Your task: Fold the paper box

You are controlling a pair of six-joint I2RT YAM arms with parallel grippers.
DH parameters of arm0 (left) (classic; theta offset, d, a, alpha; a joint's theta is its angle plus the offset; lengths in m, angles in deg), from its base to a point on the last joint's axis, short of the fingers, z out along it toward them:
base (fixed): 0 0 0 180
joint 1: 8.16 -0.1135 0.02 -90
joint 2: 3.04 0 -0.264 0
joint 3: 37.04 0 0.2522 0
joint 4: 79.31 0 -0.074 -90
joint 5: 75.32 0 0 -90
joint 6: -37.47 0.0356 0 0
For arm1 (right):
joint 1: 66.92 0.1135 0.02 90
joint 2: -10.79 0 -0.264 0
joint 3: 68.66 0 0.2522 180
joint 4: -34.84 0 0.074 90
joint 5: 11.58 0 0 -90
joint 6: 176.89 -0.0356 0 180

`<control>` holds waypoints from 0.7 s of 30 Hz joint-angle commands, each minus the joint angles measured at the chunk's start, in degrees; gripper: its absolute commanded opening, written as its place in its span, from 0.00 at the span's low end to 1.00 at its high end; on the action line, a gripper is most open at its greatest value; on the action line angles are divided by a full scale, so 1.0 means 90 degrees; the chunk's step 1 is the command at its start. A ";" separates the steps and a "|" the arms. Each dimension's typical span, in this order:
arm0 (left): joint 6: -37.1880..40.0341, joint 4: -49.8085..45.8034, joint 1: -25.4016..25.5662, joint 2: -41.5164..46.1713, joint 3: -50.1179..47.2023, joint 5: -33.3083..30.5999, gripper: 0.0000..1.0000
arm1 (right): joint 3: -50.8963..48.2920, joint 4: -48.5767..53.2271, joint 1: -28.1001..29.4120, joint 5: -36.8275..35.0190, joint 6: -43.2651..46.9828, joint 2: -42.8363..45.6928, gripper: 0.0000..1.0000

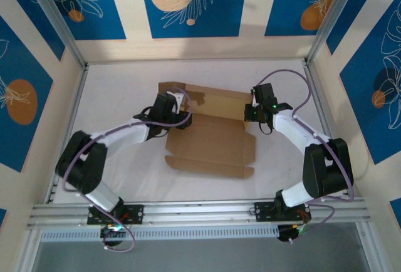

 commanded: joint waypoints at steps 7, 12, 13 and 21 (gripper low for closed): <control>0.2154 -0.0521 -0.0231 0.2004 -0.0039 -0.0884 0.45 | 0.0344 -0.0264 -0.0233 0.0598 0.0629 0.0155 0.00; 0.1917 -0.0363 -0.0939 0.2005 0.0128 -0.1135 0.46 | 0.0344 -0.0278 -0.0238 0.0592 0.0683 0.0214 0.00; 0.1727 -0.0307 -0.1134 0.1953 0.0179 -0.1108 0.47 | 0.0335 -0.0270 -0.0237 0.0605 0.0689 0.0225 0.00; 0.0730 -0.0228 -0.1921 0.1260 0.0800 -0.0592 0.52 | 0.0315 -0.0151 -0.0083 0.0365 0.0591 0.0158 0.00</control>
